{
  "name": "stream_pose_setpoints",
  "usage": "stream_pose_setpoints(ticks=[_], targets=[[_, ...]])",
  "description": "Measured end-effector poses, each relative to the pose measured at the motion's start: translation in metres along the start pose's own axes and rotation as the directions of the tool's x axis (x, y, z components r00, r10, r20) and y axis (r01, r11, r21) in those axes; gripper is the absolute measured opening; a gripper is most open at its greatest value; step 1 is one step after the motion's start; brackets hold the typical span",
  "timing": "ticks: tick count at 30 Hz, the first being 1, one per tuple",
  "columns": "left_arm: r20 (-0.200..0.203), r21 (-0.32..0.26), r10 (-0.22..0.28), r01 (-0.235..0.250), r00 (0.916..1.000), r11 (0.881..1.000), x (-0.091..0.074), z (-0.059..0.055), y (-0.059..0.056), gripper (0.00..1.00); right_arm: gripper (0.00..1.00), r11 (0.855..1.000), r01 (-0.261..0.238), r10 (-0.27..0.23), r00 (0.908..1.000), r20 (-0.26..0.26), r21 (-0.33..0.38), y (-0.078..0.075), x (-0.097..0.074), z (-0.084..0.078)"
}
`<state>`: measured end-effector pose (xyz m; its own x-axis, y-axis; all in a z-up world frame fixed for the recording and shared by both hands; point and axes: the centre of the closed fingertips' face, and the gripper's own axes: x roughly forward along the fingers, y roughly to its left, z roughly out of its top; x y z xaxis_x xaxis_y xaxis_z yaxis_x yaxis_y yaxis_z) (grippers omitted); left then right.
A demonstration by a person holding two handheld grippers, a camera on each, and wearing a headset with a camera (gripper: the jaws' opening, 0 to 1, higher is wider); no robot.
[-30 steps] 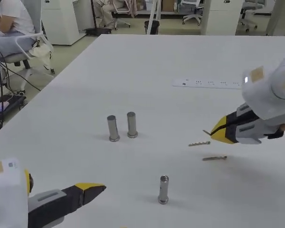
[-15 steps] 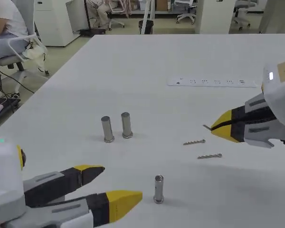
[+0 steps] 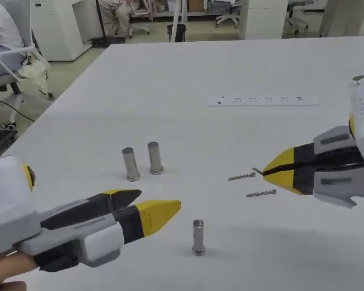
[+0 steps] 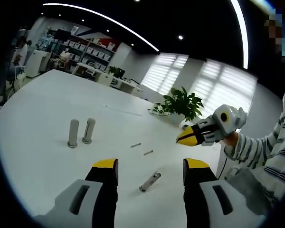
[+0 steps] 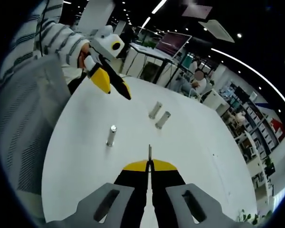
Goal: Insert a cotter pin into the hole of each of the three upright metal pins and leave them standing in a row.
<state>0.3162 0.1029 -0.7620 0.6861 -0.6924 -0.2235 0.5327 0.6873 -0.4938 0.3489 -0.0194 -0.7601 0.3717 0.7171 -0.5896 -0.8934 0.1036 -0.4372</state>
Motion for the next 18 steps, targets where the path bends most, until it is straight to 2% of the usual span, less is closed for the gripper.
stream_pose_setpoints(ticks=[4,8,10,14,16,18], targets=[[-0.013,0.009,-0.026,0.026,0.9996,1.0,0.005,0.003,-0.004,0.5,0.02,0.999,0.006,-0.005,0.9999,0.01,-0.049,0.009,-0.002,0.006],[-0.03,0.004,-0.059,0.059,0.9978,0.998,0.011,0.006,-0.011,0.45,0.02,0.998,0.016,-0.015,0.9997,0.021,-0.062,0.014,-0.001,0.008],[-0.078,-0.044,-0.11,0.107,0.9909,0.993,0.014,0.002,-0.021,0.42,0.02,0.998,0.022,-0.02,0.9995,0.024,-0.066,0.017,-0.001,0.011],[-0.118,-0.025,-0.128,0.126,0.9847,0.992,0.022,-0.001,-0.027,0.4,0.02,0.997,0.025,-0.023,0.9994,0.027,-0.072,0.023,0.0,0.015],[-0.14,-0.027,-0.142,0.139,0.9799,0.99,0.025,-0.004,-0.031,0.32,0.02,0.997,0.028,-0.026,0.9991,0.034,-0.066,0.025,0.001,0.018],[-0.148,-0.011,-0.137,0.137,0.9794,0.991,0.029,-0.006,-0.032,0.28,0.02,0.998,0.031,-0.028,0.9988,0.039,-0.062,0.027,0.002,0.02]])
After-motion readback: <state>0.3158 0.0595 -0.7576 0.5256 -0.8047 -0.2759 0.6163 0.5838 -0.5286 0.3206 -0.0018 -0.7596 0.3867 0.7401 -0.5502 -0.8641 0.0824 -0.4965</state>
